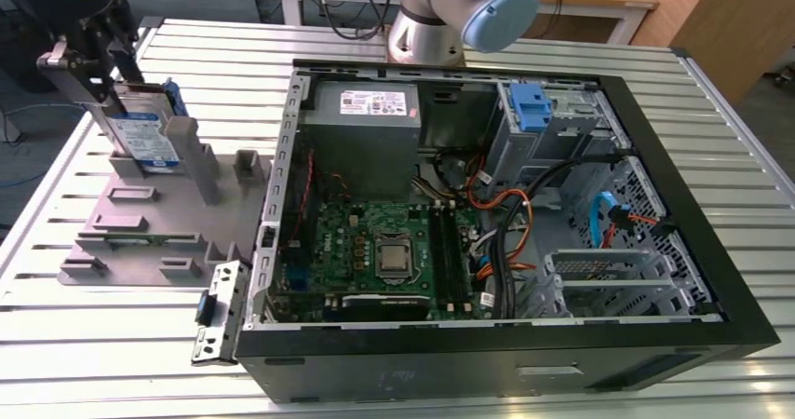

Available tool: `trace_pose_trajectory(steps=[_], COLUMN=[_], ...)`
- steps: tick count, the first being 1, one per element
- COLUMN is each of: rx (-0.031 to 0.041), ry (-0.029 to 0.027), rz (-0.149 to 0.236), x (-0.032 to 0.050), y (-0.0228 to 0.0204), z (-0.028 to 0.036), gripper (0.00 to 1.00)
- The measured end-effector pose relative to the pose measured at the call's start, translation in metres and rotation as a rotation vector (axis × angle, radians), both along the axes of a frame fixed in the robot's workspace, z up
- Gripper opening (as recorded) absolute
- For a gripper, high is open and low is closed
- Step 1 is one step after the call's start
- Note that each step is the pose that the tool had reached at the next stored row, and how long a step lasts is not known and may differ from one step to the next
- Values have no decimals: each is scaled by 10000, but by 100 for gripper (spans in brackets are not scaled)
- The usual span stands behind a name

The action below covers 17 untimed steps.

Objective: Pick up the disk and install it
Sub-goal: 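Pick up the disk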

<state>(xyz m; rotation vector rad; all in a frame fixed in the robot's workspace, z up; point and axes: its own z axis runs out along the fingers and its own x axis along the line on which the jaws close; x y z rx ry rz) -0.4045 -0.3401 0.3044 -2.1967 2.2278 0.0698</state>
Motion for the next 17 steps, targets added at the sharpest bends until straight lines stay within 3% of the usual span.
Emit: trace_pose_trajectory(steps=[6,12,17], rx=[-6,-10,-9], ry=[1,2,1], rz=[39,67,88], x=[3,25,27], y=[58,61,39], z=[-15,-20,-23], gripper=[65,65,65])
